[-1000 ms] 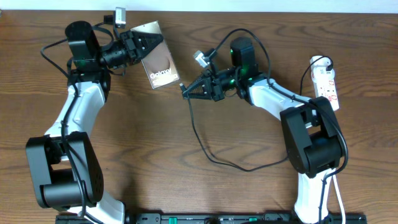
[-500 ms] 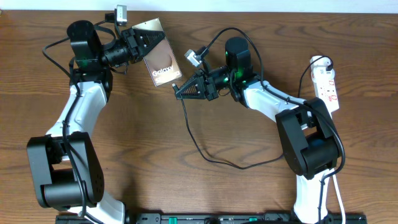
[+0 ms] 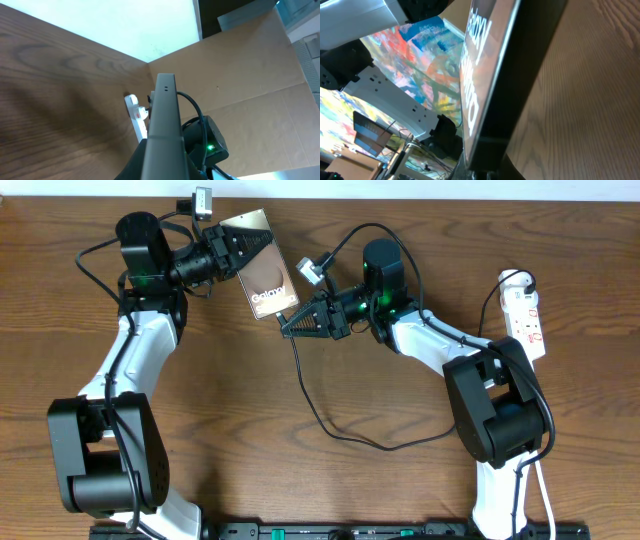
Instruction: Plug charger to phone and switch on socket
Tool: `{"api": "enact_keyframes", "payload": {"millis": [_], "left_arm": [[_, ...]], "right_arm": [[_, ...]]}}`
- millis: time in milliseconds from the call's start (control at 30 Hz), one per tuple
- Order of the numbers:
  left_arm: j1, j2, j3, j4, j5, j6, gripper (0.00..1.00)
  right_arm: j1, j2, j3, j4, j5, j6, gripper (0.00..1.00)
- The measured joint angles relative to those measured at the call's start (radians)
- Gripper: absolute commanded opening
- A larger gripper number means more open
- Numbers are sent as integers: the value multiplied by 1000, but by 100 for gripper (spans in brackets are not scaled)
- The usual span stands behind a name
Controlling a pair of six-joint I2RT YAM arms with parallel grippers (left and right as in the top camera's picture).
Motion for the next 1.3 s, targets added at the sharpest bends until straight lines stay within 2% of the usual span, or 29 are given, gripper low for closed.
{"api": "enact_keyframes", "payload": {"millis": [533, 1300], "left_arm": [[0, 0, 0, 6, -34, 0, 7], [0, 0, 0, 61, 3, 12, 8]], "right_arm": [[0, 0, 0, 0, 0, 0, 1], [0, 0, 0, 27, 0, 3, 1]]}}
